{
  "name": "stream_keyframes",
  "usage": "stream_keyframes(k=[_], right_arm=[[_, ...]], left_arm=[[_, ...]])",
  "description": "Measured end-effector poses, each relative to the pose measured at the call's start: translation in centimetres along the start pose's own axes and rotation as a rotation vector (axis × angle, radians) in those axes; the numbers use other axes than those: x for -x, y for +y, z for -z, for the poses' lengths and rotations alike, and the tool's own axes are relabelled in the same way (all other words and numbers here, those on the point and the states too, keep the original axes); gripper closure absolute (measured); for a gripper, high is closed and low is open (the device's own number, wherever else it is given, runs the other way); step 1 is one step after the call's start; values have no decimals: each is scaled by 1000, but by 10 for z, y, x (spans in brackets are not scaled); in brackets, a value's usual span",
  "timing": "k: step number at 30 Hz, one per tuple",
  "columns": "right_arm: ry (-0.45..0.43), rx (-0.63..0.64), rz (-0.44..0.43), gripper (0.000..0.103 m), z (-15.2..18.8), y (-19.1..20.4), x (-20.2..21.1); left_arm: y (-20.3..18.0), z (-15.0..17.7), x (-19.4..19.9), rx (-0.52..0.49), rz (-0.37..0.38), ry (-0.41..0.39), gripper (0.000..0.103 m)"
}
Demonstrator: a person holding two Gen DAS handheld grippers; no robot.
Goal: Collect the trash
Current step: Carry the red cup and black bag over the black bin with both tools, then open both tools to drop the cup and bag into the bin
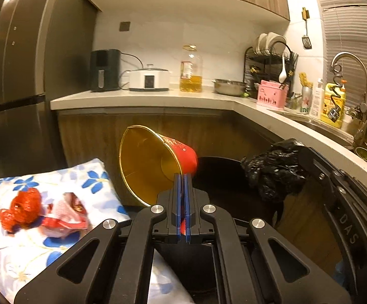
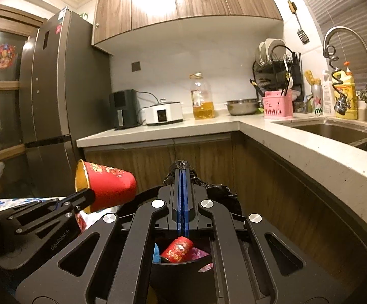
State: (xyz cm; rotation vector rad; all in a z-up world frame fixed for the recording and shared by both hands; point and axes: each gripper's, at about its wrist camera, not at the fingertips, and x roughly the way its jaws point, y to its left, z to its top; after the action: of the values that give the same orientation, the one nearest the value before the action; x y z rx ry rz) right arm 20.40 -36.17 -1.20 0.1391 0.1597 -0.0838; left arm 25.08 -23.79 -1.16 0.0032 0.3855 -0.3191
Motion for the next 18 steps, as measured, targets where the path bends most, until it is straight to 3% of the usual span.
stream_keyframes(k=[18], right_arm=[[48, -1, -31, 101, 11, -8, -27]], left_arm=[[-11, 17, -33, -27, 83, 69, 101]])
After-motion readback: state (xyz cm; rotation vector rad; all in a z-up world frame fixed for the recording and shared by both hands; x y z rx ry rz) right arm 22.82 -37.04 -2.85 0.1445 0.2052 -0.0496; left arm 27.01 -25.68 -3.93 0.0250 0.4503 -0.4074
